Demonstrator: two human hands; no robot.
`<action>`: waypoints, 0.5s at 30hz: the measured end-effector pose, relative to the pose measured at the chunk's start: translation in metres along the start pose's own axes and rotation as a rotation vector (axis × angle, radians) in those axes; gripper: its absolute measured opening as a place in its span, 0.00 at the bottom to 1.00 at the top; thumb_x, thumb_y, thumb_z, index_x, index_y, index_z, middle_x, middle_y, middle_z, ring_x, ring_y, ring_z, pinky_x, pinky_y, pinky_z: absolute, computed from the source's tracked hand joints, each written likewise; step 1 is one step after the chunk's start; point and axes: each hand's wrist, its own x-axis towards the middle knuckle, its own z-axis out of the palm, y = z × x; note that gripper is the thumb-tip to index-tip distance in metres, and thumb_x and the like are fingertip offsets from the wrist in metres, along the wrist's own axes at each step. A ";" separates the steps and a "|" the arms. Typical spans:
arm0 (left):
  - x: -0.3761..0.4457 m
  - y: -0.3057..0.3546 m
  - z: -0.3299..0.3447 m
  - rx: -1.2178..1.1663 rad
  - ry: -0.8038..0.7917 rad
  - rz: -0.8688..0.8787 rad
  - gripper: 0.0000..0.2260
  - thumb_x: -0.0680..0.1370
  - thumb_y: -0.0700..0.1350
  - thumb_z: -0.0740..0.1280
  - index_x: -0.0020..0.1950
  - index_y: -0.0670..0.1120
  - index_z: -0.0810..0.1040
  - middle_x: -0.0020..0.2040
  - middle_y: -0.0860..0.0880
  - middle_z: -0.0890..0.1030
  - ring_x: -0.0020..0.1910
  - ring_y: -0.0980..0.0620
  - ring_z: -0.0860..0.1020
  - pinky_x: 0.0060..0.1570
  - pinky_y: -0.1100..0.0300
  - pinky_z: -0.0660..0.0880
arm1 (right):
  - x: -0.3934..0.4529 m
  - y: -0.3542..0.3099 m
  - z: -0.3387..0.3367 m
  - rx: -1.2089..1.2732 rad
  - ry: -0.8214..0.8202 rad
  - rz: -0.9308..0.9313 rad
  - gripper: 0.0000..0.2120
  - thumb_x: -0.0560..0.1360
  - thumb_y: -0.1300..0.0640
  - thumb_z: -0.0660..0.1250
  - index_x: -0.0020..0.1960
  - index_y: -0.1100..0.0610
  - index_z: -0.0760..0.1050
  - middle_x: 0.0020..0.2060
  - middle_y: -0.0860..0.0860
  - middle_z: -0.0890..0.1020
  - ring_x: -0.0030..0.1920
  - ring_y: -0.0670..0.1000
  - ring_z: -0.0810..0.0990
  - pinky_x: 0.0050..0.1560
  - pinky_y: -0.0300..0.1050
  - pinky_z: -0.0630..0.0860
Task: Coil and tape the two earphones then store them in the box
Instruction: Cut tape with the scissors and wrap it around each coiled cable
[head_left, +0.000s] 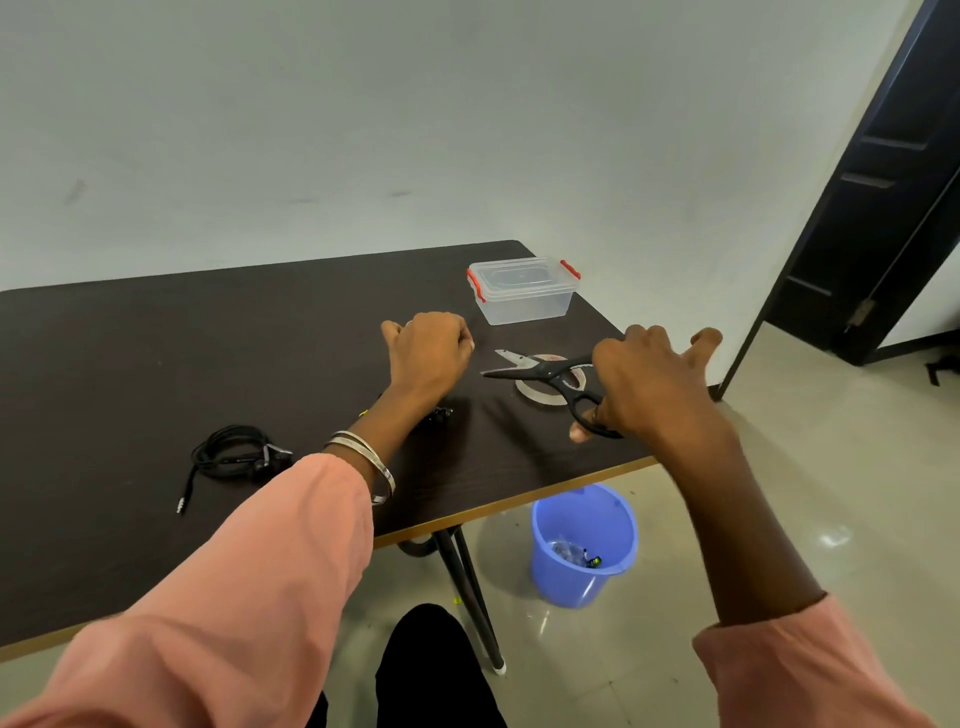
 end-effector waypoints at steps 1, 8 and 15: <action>0.000 0.000 0.000 0.000 0.003 0.001 0.09 0.79 0.44 0.63 0.47 0.48 0.83 0.45 0.51 0.84 0.48 0.51 0.78 0.61 0.47 0.62 | 0.000 -0.005 0.000 -0.026 0.011 -0.008 0.24 0.65 0.38 0.74 0.45 0.51 0.66 0.55 0.56 0.74 0.62 0.57 0.70 0.65 0.67 0.56; -0.005 0.000 -0.004 0.015 -0.020 0.017 0.09 0.79 0.45 0.63 0.50 0.48 0.83 0.47 0.51 0.83 0.50 0.51 0.78 0.59 0.49 0.61 | 0.002 -0.030 -0.001 -0.130 0.083 -0.043 0.21 0.68 0.44 0.75 0.54 0.53 0.74 0.57 0.59 0.75 0.64 0.59 0.70 0.66 0.68 0.55; -0.010 0.002 -0.005 0.028 -0.020 0.030 0.08 0.79 0.45 0.63 0.49 0.49 0.83 0.47 0.52 0.83 0.49 0.52 0.78 0.58 0.50 0.61 | 0.006 -0.041 0.003 -0.169 0.173 -0.044 0.18 0.70 0.53 0.74 0.58 0.53 0.75 0.55 0.58 0.77 0.62 0.59 0.73 0.66 0.66 0.57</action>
